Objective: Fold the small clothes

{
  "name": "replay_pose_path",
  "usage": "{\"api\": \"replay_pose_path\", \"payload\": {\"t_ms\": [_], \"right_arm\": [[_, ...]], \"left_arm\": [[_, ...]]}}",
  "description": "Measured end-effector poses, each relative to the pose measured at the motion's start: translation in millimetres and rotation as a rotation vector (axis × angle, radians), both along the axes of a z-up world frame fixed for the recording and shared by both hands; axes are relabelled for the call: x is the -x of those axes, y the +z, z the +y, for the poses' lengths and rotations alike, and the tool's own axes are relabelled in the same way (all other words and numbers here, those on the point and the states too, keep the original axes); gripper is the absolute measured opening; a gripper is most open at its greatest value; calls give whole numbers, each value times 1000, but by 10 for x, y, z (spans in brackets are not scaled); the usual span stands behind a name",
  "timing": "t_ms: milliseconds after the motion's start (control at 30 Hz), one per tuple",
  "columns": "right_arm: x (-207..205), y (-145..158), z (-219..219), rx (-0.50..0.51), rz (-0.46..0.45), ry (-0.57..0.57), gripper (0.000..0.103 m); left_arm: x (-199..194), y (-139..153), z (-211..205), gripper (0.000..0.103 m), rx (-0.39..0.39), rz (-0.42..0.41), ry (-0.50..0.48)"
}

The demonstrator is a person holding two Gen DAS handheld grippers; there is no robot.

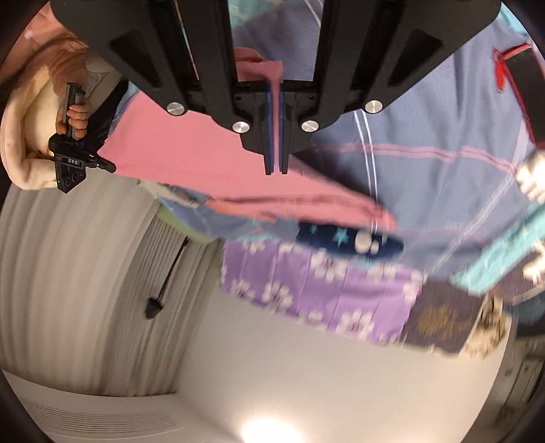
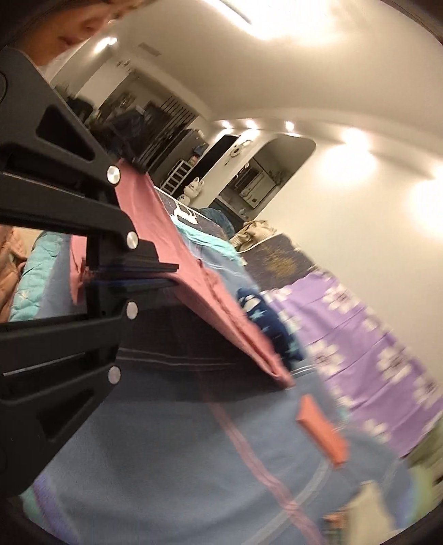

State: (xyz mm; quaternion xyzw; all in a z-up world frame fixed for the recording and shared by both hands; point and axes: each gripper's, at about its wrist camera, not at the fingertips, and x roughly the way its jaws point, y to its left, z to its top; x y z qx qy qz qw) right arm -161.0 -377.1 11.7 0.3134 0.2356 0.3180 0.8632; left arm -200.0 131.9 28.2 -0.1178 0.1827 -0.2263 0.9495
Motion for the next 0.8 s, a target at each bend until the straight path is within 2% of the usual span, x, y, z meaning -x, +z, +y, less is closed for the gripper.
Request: {"api": "replay_pose_path", "payload": {"t_ms": [67, 133, 200, 233, 300, 433, 533, 567, 600, 667, 800], "right_arm": [[224, 106, -109, 19, -53, -50, 3], [215, 58, -145, 74, -23, -106, 3], [97, -97, -162, 85, 40, -129, 3], [-27, -215, -149, 57, 88, -119, 3], [-171, -315, -94, 28, 117, -99, 3], [-349, -204, 91, 74, 74, -65, 3], [-490, -158, 198, 105, 64, -49, 3], [-515, -171, 221, 113, 67, -47, 3], [-552, -204, 243, 125, 73, -46, 3], [-581, -276, 229, 132, 90, -52, 3], [-702, -432, 175, 101, 158, -71, 3]], "left_arm": [[232, 93, -9, 2, -16, -60, 9], [311, 68, -30, 1, -30, -81, 32], [188, -60, 9, 0, 2, -29, 33], [99, -131, 37, 0, 18, 2, 43], [-57, -227, 110, 0, 51, 41, 61], [-222, -281, 210, 0, 75, 66, 88], [-417, -389, 114, 0, 23, 144, 59], [-471, -450, 70, 4, -5, 178, 50], [-523, -570, 10, 21, -51, 229, 45], [-545, -743, -52, 46, -87, 293, 42], [-592, -1224, -122, 48, -122, 482, -5]]}}
